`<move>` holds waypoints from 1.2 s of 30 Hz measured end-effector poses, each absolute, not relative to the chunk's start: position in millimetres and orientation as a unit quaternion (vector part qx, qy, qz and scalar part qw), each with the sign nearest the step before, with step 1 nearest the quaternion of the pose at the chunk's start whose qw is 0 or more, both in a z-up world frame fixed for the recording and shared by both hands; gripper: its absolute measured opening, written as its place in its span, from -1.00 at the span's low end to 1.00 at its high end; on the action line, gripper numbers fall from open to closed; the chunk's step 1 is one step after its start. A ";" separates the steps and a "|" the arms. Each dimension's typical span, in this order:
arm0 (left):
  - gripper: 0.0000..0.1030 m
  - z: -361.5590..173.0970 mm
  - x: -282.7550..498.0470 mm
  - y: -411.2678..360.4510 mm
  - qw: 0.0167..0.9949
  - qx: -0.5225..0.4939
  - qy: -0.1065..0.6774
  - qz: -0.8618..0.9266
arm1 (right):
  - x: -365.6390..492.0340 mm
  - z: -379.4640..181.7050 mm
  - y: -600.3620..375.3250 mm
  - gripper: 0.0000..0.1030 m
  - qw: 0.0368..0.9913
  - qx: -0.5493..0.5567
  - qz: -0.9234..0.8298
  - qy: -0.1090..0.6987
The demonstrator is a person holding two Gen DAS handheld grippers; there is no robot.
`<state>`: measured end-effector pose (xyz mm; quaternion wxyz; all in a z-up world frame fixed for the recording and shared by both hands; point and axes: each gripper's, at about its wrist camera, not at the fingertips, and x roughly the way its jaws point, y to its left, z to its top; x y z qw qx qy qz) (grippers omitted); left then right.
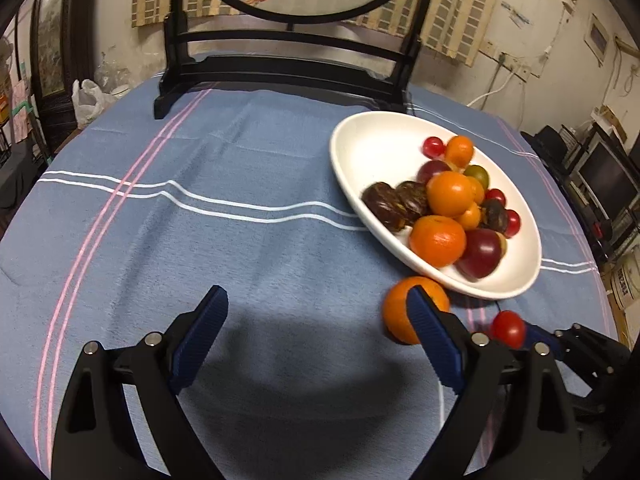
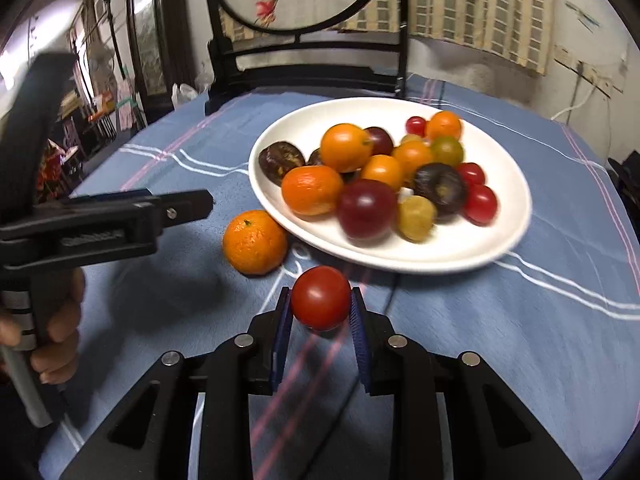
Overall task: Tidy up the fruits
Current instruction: 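Grasp the last orange with the left tool while the right tool grasps the last red tomato, then release the orange and red tomato onto the white plate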
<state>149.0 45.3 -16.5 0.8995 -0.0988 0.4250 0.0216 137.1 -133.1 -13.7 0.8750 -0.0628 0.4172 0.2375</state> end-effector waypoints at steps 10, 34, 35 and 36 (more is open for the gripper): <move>0.51 -27.7 149.3 9.0 0.905 -0.049 0.421 -0.029 | 135.2 -5.2 -160.5 -0.44 0.877 -0.014 0.244 0.413; -0.27 1.8 157.2 -20.9 0.913 -0.034 0.394 -0.098 | 140.6 29.9 -172.8 -0.44 0.908 -0.002 0.211 0.363; -0.27 6.2 164.6 -21.4 0.914 -0.032 0.393 -0.095 | 145.7 32.6 -171.0 -0.44 0.909 -0.010 0.209 0.360; -0.27 10.1 169.4 -21.8 0.916 -0.031 0.390 -0.091 | 150.2 34.0 -169.7 -0.44 0.910 -0.016 0.207 0.358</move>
